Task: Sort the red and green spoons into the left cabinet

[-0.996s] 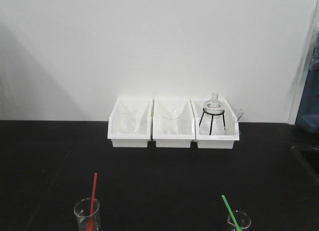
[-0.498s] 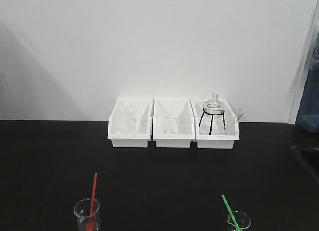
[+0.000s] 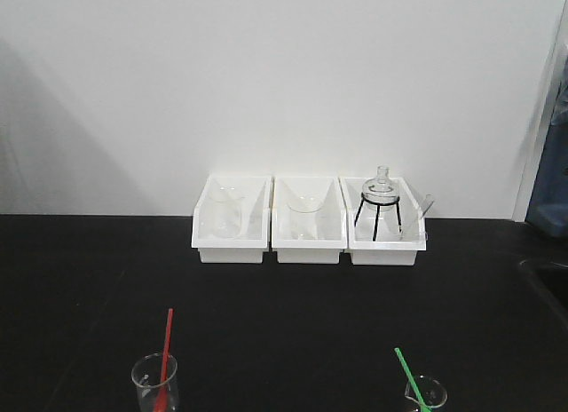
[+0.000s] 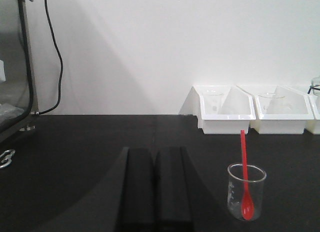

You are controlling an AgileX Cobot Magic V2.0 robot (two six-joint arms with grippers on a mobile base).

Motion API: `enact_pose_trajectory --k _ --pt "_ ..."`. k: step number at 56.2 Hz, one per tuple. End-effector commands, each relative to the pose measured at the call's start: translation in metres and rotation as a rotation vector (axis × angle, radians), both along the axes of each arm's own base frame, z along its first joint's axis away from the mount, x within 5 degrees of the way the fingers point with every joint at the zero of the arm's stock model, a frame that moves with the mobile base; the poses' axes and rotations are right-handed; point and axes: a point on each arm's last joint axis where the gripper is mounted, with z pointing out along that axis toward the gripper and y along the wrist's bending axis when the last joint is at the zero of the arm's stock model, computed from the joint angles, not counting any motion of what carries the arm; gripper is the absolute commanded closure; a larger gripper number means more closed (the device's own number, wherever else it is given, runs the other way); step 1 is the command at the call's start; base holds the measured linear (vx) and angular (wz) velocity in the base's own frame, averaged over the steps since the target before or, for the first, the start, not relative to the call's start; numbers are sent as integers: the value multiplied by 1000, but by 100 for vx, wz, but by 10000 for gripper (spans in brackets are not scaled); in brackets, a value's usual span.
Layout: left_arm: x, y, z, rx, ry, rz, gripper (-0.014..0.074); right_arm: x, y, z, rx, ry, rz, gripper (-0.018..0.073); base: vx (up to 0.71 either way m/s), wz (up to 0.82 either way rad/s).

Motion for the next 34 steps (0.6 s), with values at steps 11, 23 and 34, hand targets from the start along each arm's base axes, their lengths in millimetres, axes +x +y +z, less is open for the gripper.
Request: enact_pose_trajectory --k 11,23,34 --pt "0 0 10 -18 -88 -5 599 -1 2 19 -7 -242 23 565 0 0" --pt "-4 -1 25 -17 -223 -10 599 -3 3 34 11 -334 31 565 0 0" --pt "-13 -2 70 109 -284 1 598 -8 1 65 31 -301 14 565 0 0"
